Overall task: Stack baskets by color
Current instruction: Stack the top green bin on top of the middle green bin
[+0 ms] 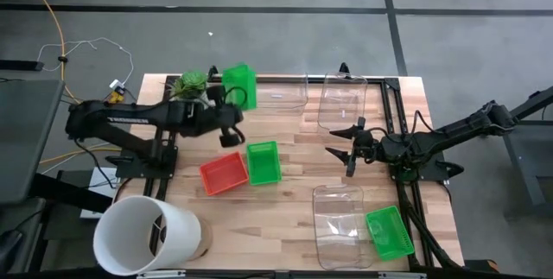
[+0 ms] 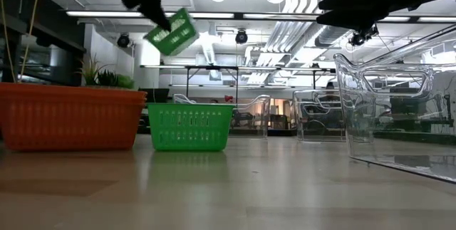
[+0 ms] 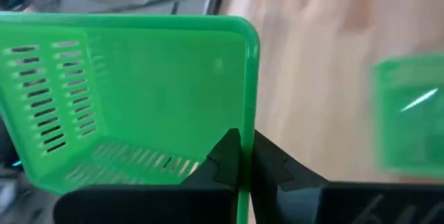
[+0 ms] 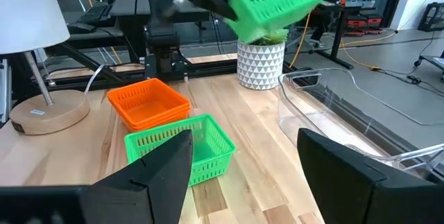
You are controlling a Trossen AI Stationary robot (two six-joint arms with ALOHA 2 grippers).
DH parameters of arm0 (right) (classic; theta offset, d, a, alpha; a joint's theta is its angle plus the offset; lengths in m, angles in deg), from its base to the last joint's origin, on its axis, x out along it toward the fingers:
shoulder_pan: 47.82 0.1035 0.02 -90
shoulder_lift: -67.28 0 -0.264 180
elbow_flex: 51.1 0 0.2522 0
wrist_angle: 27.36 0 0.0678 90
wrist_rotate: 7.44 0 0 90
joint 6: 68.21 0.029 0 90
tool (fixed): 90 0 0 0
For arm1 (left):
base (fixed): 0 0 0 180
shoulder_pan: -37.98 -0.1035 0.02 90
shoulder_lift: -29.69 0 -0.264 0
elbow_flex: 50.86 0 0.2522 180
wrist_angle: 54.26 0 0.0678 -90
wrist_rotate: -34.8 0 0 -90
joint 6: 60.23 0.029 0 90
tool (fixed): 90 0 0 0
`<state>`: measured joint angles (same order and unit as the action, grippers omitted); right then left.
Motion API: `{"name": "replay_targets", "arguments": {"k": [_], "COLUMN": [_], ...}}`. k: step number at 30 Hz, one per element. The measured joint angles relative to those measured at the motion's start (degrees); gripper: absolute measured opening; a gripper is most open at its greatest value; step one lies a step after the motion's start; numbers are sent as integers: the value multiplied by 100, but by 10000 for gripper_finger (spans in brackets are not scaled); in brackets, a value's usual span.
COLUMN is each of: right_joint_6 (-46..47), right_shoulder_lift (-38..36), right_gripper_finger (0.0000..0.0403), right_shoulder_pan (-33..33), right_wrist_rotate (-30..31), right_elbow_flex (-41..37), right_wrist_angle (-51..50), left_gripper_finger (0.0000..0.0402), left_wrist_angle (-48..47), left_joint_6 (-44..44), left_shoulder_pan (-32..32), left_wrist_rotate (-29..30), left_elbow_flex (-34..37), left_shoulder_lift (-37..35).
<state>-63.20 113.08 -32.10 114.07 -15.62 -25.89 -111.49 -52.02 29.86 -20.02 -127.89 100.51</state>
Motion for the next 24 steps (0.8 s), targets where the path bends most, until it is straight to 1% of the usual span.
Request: {"name": "replay_targets", "arguments": {"k": [4, 8, 11, 14, 16, 19, 22, 24], "right_joint_6": [55, 58, 55, 47, 55, 55, 24, 12], "right_shoulder_lift": [0, -2, -2, -2, -2, -2, -2, -2], "right_gripper_finger": [248, 248, 248, 248, 248, 248, 248, 248], "right_shoulder_pan": [0, 0, 0, 0, 0, 0, 0, 0], "right_wrist_rotate": [0, 0, 0, 0, 0, 0, 0, 0], "right_elbow_flex": [0, 0, 0, 0, 0, 0, 0, 0], "right_wrist_angle": [0, 2, 2, -7, -38, -50, -96, -118], "left_gripper_finger": [0, 0, 0, 0, 0, 0, 0, 0], "left_wrist_angle": [-453, -959, -957, -878, -890, -898, -903, -908], "left_joint_6": [-933, -1661, -2060, -2493, -2703, -2880, -3222, -3511], "left_shoulder_pan": [851, 1690, 2237, 2647, 2859, 3035, 3047, 2974], "left_wrist_rotate": [-28, -141, -218, -216, -142, 294, 736, 863], "left_elbow_flex": [-551, -1021, -1261, -1521, -1682, -1793, -1819, -1819], "left_shoulder_lift": [374, 948, 1510, 2108, 2516, 2993, 3306, 3474]}}
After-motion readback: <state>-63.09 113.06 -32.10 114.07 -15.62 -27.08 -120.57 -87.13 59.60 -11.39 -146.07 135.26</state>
